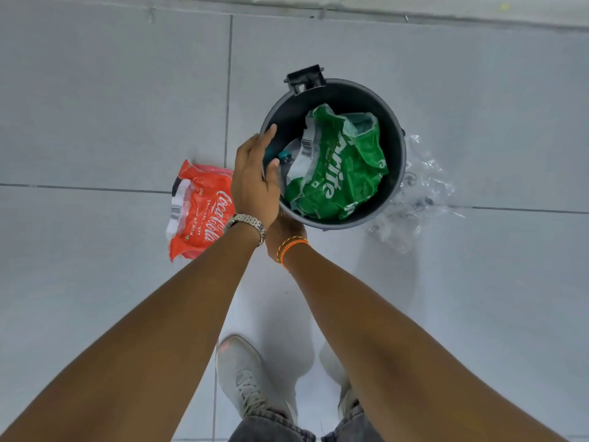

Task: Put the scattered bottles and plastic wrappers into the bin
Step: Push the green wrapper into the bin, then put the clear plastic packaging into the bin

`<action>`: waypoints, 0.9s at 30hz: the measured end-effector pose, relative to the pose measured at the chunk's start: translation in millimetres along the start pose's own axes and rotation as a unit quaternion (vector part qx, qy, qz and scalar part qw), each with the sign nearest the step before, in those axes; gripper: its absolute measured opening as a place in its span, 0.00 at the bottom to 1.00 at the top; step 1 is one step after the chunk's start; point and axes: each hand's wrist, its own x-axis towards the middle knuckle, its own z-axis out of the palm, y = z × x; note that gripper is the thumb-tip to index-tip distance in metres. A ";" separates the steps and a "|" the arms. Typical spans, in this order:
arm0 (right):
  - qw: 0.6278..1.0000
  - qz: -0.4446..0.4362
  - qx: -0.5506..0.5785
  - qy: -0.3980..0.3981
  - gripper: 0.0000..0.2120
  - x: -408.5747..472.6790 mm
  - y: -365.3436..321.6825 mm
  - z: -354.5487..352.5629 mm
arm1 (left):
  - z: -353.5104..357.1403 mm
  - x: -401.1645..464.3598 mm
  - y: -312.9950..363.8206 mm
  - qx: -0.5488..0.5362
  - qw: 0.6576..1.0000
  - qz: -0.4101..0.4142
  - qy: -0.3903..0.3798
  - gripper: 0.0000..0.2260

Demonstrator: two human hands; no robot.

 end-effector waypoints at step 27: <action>0.705 0.188 0.590 0.346 0.06 -119.0 183.4 -118.8 | -0.7 -4.6 10.0 -0.012 0.999 -0.028 0.010 0.23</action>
